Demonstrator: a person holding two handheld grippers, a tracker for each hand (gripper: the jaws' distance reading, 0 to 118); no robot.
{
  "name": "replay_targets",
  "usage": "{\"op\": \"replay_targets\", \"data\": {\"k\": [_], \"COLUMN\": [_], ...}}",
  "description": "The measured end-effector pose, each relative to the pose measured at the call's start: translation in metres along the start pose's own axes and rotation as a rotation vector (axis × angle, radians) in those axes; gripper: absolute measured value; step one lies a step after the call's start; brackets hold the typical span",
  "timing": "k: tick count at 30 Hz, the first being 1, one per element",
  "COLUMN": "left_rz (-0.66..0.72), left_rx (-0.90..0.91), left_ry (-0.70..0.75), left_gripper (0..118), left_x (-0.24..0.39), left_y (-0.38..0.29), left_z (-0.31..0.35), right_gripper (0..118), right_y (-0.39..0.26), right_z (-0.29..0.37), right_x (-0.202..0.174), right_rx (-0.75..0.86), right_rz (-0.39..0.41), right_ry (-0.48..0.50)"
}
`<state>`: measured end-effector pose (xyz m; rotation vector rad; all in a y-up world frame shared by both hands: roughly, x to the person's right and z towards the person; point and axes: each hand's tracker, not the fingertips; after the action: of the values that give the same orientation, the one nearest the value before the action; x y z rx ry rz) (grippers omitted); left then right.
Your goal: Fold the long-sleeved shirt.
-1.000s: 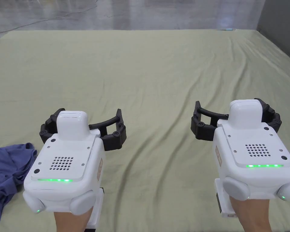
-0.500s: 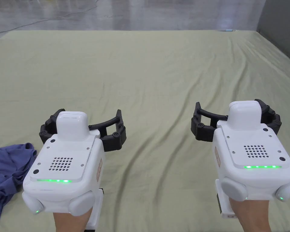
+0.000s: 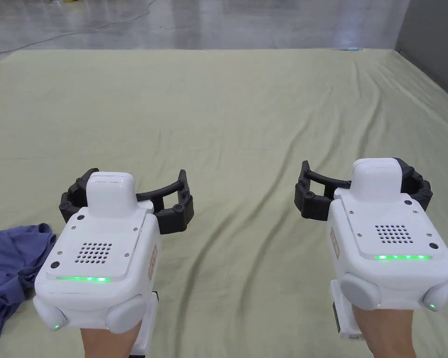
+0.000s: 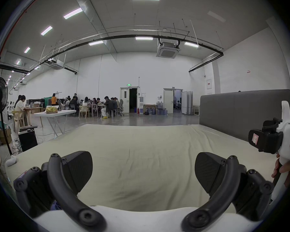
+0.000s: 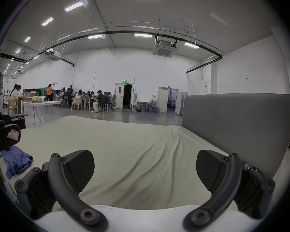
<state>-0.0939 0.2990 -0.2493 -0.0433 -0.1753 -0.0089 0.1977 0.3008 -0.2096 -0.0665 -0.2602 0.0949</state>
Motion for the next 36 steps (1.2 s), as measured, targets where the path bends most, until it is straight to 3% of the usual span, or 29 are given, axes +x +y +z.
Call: {"op": "replay_targets", "data": {"k": [6,10,15,23,28,30,32,34,36], "left_rz": [-0.009,-0.005,-0.007,0.002,0.009,0.011,0.011,0.007,0.006], "left_rx": [-0.012,-0.017,-0.012,-0.014,-0.014,-0.007,-0.01,-0.016,-0.019], "left_ry": [-0.015,-0.018,-0.022,-0.005,0.0,-0.002,-0.004,-0.007,-0.006], "left_gripper": [118,118,118,118,118,118,118,118,118], "left_x": [0.002,0.003,0.003,-0.002,-0.003,-0.004,-0.003,-0.003,-0.002], "left_y": [-0.001,0.0,0.001,0.0,-0.001,-0.002,-0.002,-0.003,-0.003], "left_z": [-0.002,-0.004,-0.003,-0.002,-0.002,-0.001,-0.001,-0.001,-0.001], "right_gripper": [118,118,118,118,118,118,118,118,118], "right_y": [0.001,0.009,0.004,0.014,0.016,0.019,0.021,0.022,0.021], "right_z": [0.0,-0.007,-0.003,-0.002,0.005,0.005,0.005,0.006,0.004], "right_x": [0.002,-0.009,-0.005,0.003,0.004,0.007,0.005,0.001,-0.002], "right_rx": [0.011,-0.058,-0.02,-0.017,-0.012,-0.036,-0.056,-0.059,-0.055], "right_rz": [-0.021,-0.022,-0.071,-0.091,-0.129,-0.142,-0.147,-0.15,-0.127], "right_ry": [0.043,-0.086,0.042,0.111,0.069,0.113,0.088,0.003,-0.007]}}
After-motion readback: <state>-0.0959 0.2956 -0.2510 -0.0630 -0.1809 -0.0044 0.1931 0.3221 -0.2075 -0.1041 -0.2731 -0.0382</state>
